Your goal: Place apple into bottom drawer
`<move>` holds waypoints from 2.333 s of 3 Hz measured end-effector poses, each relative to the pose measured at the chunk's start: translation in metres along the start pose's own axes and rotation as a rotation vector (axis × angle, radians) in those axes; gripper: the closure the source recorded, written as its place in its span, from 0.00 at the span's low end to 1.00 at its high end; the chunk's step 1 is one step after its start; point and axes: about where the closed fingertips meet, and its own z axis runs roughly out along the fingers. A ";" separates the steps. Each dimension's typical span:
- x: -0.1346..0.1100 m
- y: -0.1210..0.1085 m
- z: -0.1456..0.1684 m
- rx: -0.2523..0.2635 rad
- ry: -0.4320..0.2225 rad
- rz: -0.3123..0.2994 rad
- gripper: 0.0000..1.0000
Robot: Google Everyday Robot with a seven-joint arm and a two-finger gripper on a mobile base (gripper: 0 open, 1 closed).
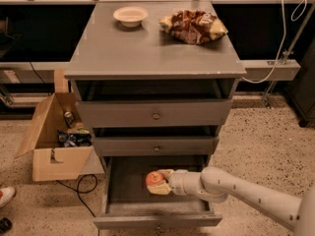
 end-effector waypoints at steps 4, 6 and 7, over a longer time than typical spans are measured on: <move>0.119 -0.140 0.072 0.010 0.082 0.019 0.34; 0.138 -0.158 0.082 -0.037 0.069 0.066 0.00; 0.132 -0.162 0.052 -0.023 0.003 0.076 0.00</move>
Offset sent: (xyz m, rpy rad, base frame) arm 0.0978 -0.0629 -0.1474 -0.0917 -0.0405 -0.0227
